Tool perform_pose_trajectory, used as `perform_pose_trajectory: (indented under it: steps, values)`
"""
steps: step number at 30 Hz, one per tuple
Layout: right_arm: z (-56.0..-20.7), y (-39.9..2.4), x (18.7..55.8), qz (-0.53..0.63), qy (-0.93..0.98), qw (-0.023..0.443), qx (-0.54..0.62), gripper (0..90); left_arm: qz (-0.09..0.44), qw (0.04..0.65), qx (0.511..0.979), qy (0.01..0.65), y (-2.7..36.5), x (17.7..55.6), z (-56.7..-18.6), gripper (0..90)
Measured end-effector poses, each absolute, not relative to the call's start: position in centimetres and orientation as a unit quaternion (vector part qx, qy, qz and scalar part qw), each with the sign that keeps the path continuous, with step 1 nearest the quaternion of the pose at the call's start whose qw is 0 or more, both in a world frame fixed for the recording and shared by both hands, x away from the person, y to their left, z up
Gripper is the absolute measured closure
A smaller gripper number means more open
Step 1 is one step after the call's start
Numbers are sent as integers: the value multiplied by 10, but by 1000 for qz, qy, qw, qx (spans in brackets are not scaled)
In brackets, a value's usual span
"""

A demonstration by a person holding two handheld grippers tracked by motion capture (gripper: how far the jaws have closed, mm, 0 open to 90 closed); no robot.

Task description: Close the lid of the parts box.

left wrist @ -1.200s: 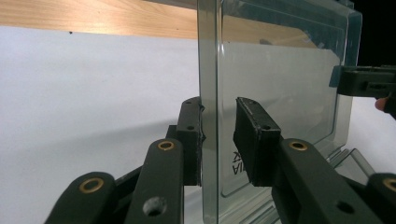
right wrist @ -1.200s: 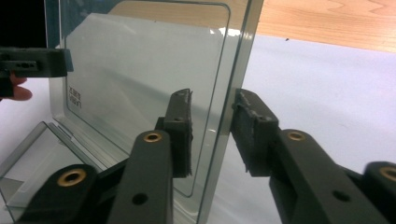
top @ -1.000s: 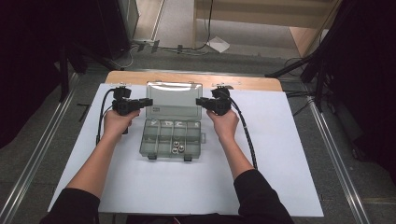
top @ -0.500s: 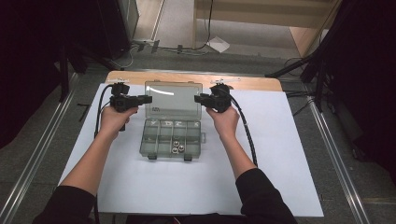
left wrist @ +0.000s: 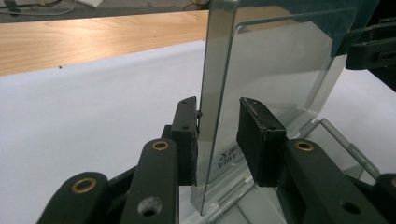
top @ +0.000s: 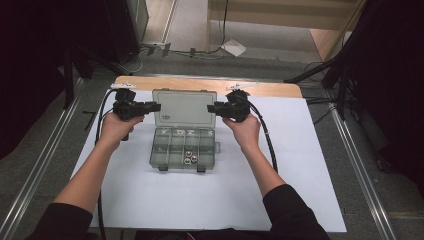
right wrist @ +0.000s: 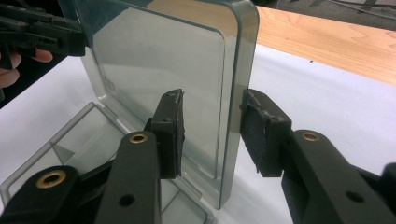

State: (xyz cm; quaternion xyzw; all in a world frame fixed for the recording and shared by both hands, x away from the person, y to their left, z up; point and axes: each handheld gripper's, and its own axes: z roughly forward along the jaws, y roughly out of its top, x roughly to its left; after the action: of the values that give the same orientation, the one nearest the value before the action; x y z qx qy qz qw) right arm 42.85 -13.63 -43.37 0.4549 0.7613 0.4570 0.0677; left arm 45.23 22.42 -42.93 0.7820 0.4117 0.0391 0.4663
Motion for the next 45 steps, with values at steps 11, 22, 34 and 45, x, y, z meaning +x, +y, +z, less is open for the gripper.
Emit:
perform_pose_trajectory:
  steps: [11, 22, 34, 45]
  values:
    - [-432, -137, 418, 468, 762, 50, 445, 568, 38, 460, 800, 384, 229, 442, -427, 648]
    - [-435, -138, 408, 474, 766, 47, 430, 558, 35, 449, 811, 373, 230, 433, -426, 614]
    - [-440, -133, 395, 472, 778, 44, 412, 535, 29, 445, 818, 364, 231, 424, -431, 608]
    - [-442, -130, 388, 475, 783, 39, 399, 503, 18, 442, 826, 348, 235, 415, -431, 518]
